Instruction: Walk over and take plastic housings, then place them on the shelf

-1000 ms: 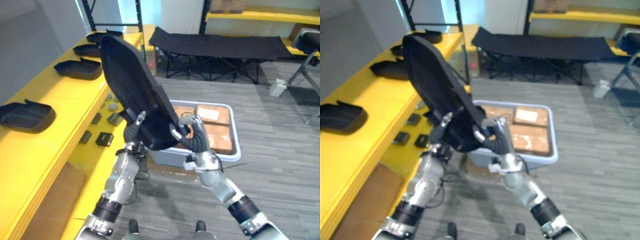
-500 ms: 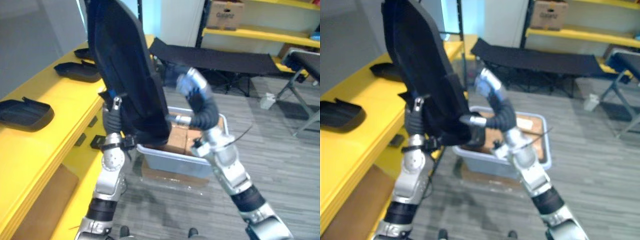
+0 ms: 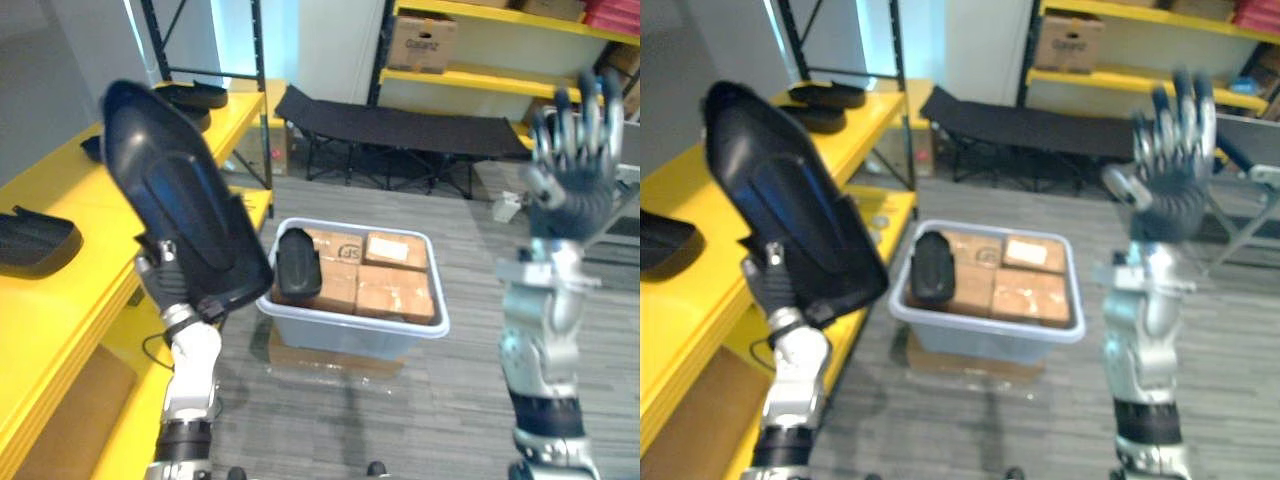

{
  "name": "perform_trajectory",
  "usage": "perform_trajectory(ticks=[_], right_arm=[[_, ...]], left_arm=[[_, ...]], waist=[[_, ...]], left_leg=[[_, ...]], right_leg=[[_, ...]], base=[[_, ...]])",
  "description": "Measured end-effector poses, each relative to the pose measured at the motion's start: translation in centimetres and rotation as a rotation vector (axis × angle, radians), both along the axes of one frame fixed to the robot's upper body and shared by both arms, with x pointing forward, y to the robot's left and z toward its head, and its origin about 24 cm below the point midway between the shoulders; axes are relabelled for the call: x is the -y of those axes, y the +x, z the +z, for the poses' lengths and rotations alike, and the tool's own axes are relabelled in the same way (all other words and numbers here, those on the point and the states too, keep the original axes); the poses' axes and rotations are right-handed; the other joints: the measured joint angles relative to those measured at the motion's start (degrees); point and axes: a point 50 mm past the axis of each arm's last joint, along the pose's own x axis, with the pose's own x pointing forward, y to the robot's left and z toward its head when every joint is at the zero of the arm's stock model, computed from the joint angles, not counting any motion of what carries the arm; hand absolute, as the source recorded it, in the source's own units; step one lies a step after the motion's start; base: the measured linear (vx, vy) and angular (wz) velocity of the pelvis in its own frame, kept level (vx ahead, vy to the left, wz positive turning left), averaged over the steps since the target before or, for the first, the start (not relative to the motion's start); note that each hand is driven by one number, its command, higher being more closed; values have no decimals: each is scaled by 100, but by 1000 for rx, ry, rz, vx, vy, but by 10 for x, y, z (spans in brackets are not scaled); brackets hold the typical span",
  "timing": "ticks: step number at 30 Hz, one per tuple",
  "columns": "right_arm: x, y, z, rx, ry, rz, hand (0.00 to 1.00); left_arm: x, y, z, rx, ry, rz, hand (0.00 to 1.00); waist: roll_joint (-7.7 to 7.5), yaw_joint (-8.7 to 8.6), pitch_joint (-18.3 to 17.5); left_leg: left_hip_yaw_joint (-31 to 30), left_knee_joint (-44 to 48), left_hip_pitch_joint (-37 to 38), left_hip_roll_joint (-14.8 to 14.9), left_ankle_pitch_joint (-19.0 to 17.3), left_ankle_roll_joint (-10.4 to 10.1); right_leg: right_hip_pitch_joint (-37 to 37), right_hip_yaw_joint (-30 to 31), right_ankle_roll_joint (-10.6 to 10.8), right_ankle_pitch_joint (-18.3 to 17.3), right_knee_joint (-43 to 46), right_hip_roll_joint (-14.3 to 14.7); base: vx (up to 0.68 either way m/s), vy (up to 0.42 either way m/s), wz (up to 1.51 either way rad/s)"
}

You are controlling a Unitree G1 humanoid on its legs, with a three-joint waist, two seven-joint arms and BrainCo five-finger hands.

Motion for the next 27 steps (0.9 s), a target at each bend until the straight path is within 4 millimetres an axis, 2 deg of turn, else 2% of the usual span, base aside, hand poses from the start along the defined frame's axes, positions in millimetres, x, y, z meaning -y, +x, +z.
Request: perform_trajectory(ticks=[2, 4, 5, 7, 10, 13, 16, 17, 18, 19, 20, 21, 23, 26, 27], right_arm=[[6, -22, -58, -229, 98, -78, 0], [5, -42, -89, -343, 172, -122, 0], [5, -62, -114, -441, 233, -170, 0], [4, -76, -132, -506, 273, -211, 0], [5, -77, -130, -476, 248, -235, 0], [1, -62, -120, -415, 224, -197, 0], [-7, -41, -107, -364, 182, -141, 0], [-14, -31, -102, -341, 167, -96, 0], [-19, -26, -99, -332, 155, -71, 0], [-29, -16, -93, -311, 130, -17, 0], [-40, -5, -86, -288, 107, 39, 0], [-46, 1, -83, -279, 99, 71, 0], [-69, 22, -76, -264, 28, 165, 0], [-91, 36, -75, -261, 22, 238, 0], [-96, 38, -74, -258, 17, 251, 0]], left_arm=[[6, -11, 5, 71, -35, -56, 100], [15, -20, 8, 114, -58, -110, 100], [26, -27, 8, 132, -64, -171, 100], [35, -34, 7, 147, -89, -237, 100], [34, -43, 7, 171, -111, -268, 100], [26, -51, 10, 192, -106, -224, 100], [14, -62, 24, 249, -70, -138, 100], [5, -70, 31, 280, -46, -77, 100], [0, -75, 36, 296, -31, -42, 100], [-12, -85, 43, 315, 8, 33, 100], [-27, -98, 47, 312, 65, 127, 100], [-34, -105, 48, 305, 90, 173, 100], [-58, -133, 49, 252, 167, 334, 100], [-72, -163, 45, 171, 228, 461, 100], [-73, -169, 45, 160, 238, 482, 100]], waist=[[10, -103, 2], [48, -123, 14], [99, -137, 4], [165, -141, -21], [270, -109, -11], [314, -37, 2], [352, 150, 29], [369, 279, 37], [377, 334, 37], [390, 460, 44], [407, 656, 49], [416, 746, 54], [425, 1181, 110], [397, 1668, 121], [386, 1726, 122]], left_leg=[[92, -1, -12, -4, -52, -13], [124, -1, -28, -10, -107, -20], [139, -2, -38, -18, -136, -29], [171, -1, -49, -18, -167, -38], [130, 3, -99, -19, -167, -37], [41, 23, -103, -20, -167, -36], [-339, 23, -120, -38, -165, -36], [-527, 23, -148, -42, -162, -38], [-617, 24, -212, -46, -155, -41], [-888, 24, -275, -60, -125, -41], [-1122, 24, -364, -77, -82, -34], [-1222, 25, -403, -91, -71, -35], [-1583, 26, -414, -177, -60, -24], [-2032, 26, -468, -334, -69, -10], [-2117, 26, -497, -368, -70, -9]], right_leg=[[-71, 78, 5, -3, -6, -2], [-116, 138, 0, -13, -13, -3], [-133, 148, -12, -38, -15, -10], [-165, 171, -10, -51, -12, -10], [-182, 146, -5, -62, -17, -10], [-106, 35, 16, -76, -14, -18], [151, -349, 48, -181, -5, -51], [265, -539, 49, -228, -6, -53], [321, -659, 48, -263, -6, -55], [420, -914, 53, -315, -2, -56], [503, -1158, 32, -336, 1, -55], [543, -1275, 32, -339, -1, -53], [813, -1652, 39, -419, -15, -78], [1103, -2169, 110, -540, -3, -152], [1137, -2257, 123, -575, 0, -165]], base=[[15, 6, -16], [22, 9, -15], [28, 9, -9], [29, 9, -7], [6, 1, 5], [17, 2, 19], [13, 1, 60], [19, -9, 60], [27, -19, 89], [44, -37, 101], [51, -39, 101], [50, -34, 93], [65, -36, 88], [83, -50, 83], [63, -39, 51]])
